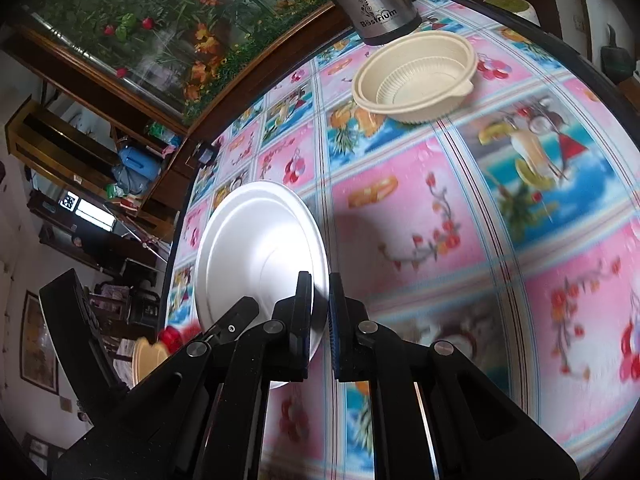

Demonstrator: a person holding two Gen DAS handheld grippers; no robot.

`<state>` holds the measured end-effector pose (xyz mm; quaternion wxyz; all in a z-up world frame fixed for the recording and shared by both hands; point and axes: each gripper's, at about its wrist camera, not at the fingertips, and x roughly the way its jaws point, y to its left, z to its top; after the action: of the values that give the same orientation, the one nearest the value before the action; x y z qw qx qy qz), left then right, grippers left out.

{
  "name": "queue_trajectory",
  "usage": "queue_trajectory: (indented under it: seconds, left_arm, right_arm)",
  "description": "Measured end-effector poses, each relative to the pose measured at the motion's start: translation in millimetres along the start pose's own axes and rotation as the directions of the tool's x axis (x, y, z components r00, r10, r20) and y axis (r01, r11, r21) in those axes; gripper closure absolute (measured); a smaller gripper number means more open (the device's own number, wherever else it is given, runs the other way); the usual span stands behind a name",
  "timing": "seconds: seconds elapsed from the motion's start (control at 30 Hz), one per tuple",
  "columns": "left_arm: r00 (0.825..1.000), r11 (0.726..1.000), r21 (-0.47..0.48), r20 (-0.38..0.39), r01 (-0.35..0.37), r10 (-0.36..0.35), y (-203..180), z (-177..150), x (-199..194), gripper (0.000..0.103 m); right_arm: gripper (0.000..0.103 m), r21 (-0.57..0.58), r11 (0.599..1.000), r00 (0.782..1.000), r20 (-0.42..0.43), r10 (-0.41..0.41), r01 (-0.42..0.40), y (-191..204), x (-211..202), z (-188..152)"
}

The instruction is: Organize plates and bowls

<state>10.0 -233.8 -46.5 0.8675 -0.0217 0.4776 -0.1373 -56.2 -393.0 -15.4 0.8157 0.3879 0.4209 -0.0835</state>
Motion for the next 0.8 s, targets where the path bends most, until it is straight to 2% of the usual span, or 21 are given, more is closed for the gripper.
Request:
queue_trajectory:
  seconds: [0.5,0.8]
  left_arm:
    - [1.0,0.999,0.027,-0.007,0.024,-0.024,5,-38,-18,0.086]
    - [0.999,0.999,-0.021,0.037,0.026,-0.026,35,-41,-46,0.086]
  right_arm:
    - [0.096,0.004,1.0,1.0,-0.018,0.0,0.0,-7,-20,-40]
    - [0.096,-0.06,0.997,0.999,-0.02,0.041,-0.042,29,-24,-53]
